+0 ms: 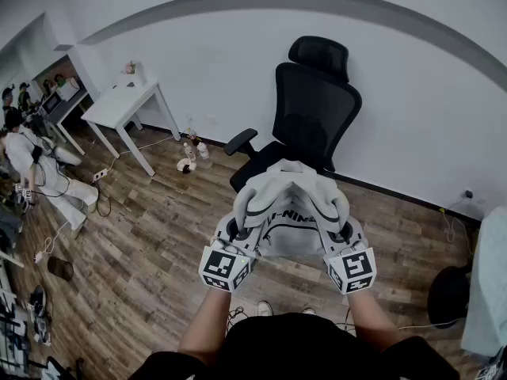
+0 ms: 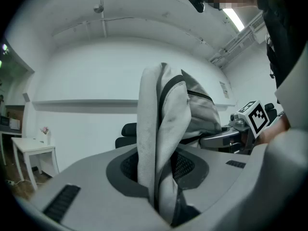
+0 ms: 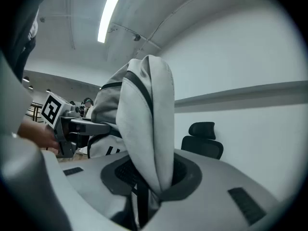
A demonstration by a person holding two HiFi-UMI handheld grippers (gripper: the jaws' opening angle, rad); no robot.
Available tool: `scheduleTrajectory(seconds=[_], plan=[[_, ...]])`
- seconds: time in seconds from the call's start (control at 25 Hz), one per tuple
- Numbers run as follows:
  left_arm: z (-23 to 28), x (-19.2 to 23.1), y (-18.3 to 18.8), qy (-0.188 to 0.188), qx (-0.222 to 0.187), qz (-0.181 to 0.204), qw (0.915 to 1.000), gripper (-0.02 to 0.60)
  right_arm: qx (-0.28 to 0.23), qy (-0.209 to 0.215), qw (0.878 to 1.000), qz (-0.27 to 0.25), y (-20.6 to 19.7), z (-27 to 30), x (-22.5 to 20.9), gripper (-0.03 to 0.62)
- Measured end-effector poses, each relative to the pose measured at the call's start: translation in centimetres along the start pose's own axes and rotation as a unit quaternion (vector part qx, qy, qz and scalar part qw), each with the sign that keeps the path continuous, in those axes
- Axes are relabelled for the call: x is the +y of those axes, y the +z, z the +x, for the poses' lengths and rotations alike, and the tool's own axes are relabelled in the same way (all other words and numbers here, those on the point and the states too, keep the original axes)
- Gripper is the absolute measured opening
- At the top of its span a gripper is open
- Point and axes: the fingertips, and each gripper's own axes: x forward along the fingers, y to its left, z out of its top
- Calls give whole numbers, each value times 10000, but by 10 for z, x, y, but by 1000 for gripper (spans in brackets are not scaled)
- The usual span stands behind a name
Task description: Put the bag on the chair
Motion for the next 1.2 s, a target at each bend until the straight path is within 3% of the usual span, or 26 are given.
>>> scheduleTrajectory(seconds=[0.72, 1.2], plan=[[-2, 18, 0, -123, 34, 382, 9992, 114, 44, -45, 9998, 214, -5, 13, 15, 112], [-18, 57, -15, -317, -49, 204, 9993, 114, 11, -244, 9996, 174, -10, 38, 52, 114]])
